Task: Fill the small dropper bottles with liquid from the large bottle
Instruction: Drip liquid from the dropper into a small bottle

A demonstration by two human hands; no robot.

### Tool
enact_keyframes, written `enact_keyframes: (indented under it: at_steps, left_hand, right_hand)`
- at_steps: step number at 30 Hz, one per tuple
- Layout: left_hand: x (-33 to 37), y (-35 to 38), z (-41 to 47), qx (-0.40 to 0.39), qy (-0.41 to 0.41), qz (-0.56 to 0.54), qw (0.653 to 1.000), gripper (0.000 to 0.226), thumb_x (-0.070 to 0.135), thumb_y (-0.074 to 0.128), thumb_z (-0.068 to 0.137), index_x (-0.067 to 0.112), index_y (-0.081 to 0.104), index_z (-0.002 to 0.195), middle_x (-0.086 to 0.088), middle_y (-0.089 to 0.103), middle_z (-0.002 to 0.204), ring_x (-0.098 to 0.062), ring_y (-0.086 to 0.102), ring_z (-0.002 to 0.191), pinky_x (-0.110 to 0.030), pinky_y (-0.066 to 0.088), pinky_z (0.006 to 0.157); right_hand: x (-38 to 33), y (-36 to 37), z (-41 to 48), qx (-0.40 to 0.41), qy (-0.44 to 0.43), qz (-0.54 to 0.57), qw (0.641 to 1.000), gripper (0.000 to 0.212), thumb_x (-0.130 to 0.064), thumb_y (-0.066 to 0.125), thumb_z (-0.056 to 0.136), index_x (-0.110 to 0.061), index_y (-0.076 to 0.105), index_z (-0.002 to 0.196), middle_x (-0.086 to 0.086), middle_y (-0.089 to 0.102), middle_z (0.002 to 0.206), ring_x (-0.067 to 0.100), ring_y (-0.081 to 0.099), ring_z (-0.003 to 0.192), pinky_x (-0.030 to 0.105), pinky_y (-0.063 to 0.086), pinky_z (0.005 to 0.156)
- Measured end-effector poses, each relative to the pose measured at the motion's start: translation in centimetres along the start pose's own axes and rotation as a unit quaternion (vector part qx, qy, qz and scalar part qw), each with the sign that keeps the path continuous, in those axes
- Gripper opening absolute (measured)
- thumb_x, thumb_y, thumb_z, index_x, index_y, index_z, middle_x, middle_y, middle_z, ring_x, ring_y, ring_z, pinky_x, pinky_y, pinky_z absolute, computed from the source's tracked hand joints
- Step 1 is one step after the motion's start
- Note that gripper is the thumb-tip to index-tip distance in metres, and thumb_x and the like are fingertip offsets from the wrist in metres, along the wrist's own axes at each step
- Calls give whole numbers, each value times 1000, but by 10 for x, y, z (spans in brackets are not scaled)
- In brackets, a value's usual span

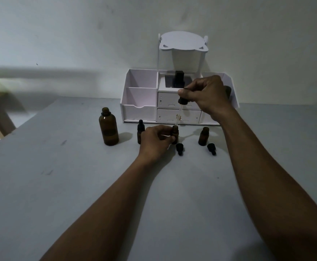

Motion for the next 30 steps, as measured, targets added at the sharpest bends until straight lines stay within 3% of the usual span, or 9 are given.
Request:
enact_keyframes:
  at_steps: [6, 12, 18, 21, 24, 27, 30]
  left_hand:
    - [1, 0, 0, -1, 8, 2, 1000, 25, 6, 71, 88, 15, 73, 111, 14, 68, 88, 13, 63, 75, 1, 43, 63]
    - [1, 0, -1, -2, 6, 8, 1000, 25, 9, 71, 88, 15, 72, 112, 13, 68, 91, 9, 64, 80, -1, 44, 63]
    - [1, -1, -2, 3, -8, 2, 1000, 36, 11, 72, 88, 15, 66, 123, 7, 69, 104, 5, 63, 84, -8, 50, 73]
    - [2, -1, -6, 1, -23, 4, 1000, 53, 13, 73, 87, 21, 55, 136, 5, 62, 119, -3, 59, 94, -8, 44, 66]
    - [11, -8, -11, -5, 3, 35, 999, 56, 19, 74, 86, 25, 53, 137, 1, 61, 130, -5, 58, 98, -9, 44, 68]
    - [35, -36, -22, 41, 72, 68, 994, 49, 25, 74, 86, 27, 57, 132, 6, 64, 124, 4, 60, 88, -8, 49, 69]
    - [54, -87, -37, 127, 129, 30, 983, 37, 19, 75, 86, 21, 65, 122, 11, 68, 101, 7, 65, 79, -8, 51, 63]
  right_hand:
    - [1, 1, 0, -9, 0, 5, 1000, 14, -21, 79, 82, -10, 78, 90, -1, 76, 83, 9, 73, 80, 27, 58, 84]
    - [1, 5, 0, -26, 5, 14, 1000, 13, -22, 80, 80, -14, 77, 91, -9, 73, 79, -7, 68, 68, 7, 50, 60]
    - [-10, -7, 0, 11, -7, 29, 999, 14, -27, 79, 82, -19, 77, 92, -10, 74, 82, -8, 68, 69, 6, 50, 60]
    - [-23, -20, 0, 57, -37, 53, 996, 10, -26, 79, 82, -22, 76, 90, -13, 72, 79, -5, 68, 69, 10, 52, 64]
    - [-37, -31, 0, 100, -62, 77, 990, 12, -25, 78, 83, -23, 75, 94, -14, 71, 81, -2, 69, 73, 17, 56, 70]
    - [-51, -34, -2, 127, -73, 126, 981, 12, -21, 77, 84, -21, 75, 96, -16, 73, 80, 3, 72, 77, 23, 59, 76]
    - [-67, -19, -4, 121, -86, 188, 971, 11, -16, 78, 83, -15, 75, 94, -18, 74, 74, 8, 74, 77, 24, 60, 72]
Point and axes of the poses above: each hand's wrist, its own z-axis towards the middle knuckle, its own y-axis out of the palm, x = y × z, the point moved 9 cm from there along z, towards the middle knuckle
